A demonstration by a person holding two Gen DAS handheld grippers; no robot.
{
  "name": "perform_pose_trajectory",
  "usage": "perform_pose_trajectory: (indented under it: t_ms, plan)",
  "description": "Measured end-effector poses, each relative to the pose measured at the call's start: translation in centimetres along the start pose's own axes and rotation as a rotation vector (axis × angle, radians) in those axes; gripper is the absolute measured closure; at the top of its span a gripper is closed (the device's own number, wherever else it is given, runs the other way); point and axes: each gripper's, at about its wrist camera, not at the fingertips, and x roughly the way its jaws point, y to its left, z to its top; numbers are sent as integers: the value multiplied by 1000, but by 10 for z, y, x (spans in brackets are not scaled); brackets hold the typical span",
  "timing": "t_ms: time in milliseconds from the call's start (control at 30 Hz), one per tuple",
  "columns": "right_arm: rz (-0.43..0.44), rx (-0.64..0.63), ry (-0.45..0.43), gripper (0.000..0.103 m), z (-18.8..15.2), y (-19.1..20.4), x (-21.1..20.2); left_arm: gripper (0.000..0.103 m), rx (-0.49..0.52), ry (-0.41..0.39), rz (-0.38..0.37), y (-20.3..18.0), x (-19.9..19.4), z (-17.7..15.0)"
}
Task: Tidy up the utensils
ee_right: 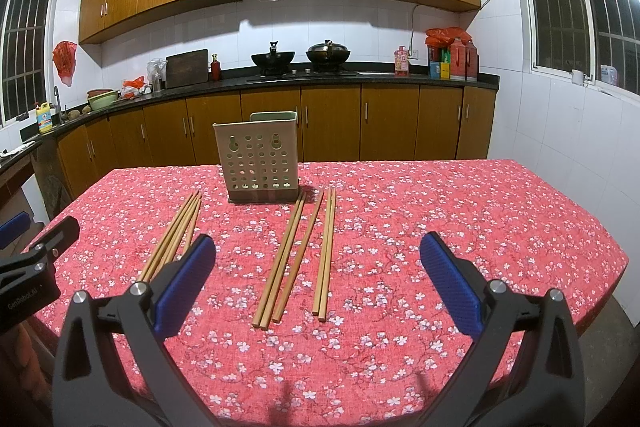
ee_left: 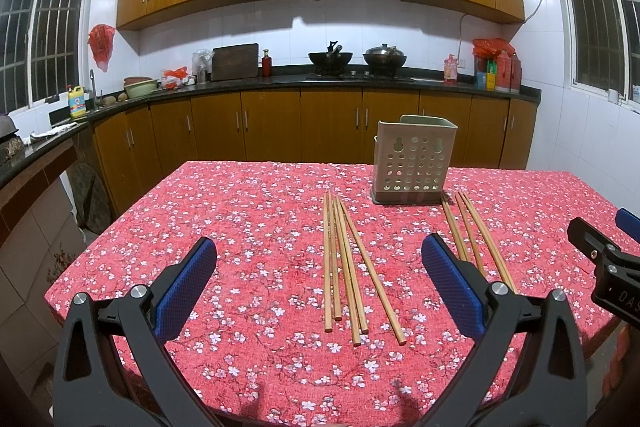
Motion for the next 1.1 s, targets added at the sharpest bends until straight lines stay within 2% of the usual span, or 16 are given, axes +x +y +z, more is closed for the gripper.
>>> perform_pose_trajectory:
  t_ms: [800, 933, 1100]
  plan:
    - [0, 3, 12, 4, -1, 0, 3, 2, 3, 11, 0, 0, 2, -1]
    - [7, 0, 40, 4, -2, -1, 12, 2, -3, 37, 11, 3, 11, 0]
    - [-4, 13, 115, 4, -4, -7, 34, 2, -26, 121, 42, 13, 34, -2]
